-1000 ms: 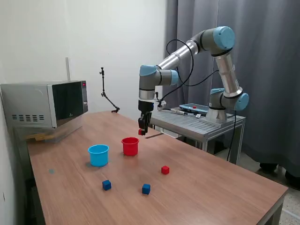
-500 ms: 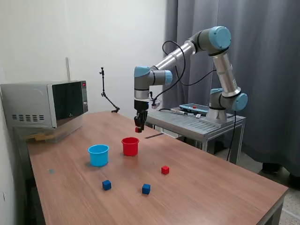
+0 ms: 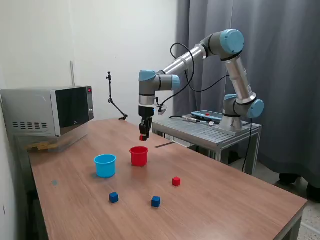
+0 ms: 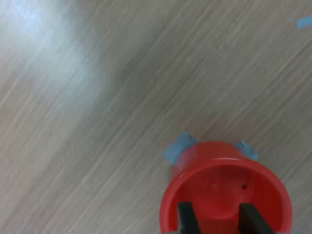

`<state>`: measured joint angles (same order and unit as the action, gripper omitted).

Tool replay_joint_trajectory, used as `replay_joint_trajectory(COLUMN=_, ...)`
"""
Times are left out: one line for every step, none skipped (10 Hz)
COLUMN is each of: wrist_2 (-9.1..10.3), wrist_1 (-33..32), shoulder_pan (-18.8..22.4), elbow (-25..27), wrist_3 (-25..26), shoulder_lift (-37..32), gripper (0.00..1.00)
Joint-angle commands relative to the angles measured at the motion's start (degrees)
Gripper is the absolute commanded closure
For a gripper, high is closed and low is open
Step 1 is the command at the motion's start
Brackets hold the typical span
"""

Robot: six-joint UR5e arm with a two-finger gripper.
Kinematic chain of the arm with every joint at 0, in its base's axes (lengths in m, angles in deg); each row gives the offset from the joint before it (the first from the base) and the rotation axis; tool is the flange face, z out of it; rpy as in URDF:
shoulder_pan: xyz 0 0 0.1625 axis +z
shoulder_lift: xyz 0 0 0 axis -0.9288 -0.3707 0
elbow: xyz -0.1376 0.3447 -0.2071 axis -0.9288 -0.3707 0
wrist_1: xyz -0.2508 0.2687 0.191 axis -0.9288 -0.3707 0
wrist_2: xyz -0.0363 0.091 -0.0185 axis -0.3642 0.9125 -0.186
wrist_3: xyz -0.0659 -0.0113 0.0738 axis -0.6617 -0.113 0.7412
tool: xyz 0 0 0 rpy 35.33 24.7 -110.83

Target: Place red objects in the red bin, and blue objects in the blue bin.

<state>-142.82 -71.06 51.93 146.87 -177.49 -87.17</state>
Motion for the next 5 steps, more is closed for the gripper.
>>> replay_joint_trajectory(wrist_2=0.06, wrist_1=0.08, shoulder_pan=-0.03, elbow=-0.68, wrist_3=-0.75, shoulder_lift=1.32, gripper=1.0)
replay_joint_trajectory(wrist_2=0.15, wrist_1=0.08, shoulder_pan=-0.03, elbow=-1.12, wrist_3=-0.75, shoulder_lift=1.94, gripper=1.0)
replay_joint_trajectory(wrist_2=0.15, wrist_1=-0.01, shoulder_pan=0.05, elbow=-1.64, wrist_3=-0.75, shoulder_lift=2.29, gripper=1.0)
replay_joint_trajectory(wrist_2=0.15, wrist_1=-0.01, shoulder_pan=0.14, elbow=-2.0, wrist_3=-0.75, shoulder_lift=2.47, gripper=1.0)
replay_joint_trajectory(wrist_2=0.15, wrist_1=0.08, shoulder_pan=0.23, elbow=-2.52, wrist_3=-0.83, shoulder_lift=2.64, gripper=1.0)
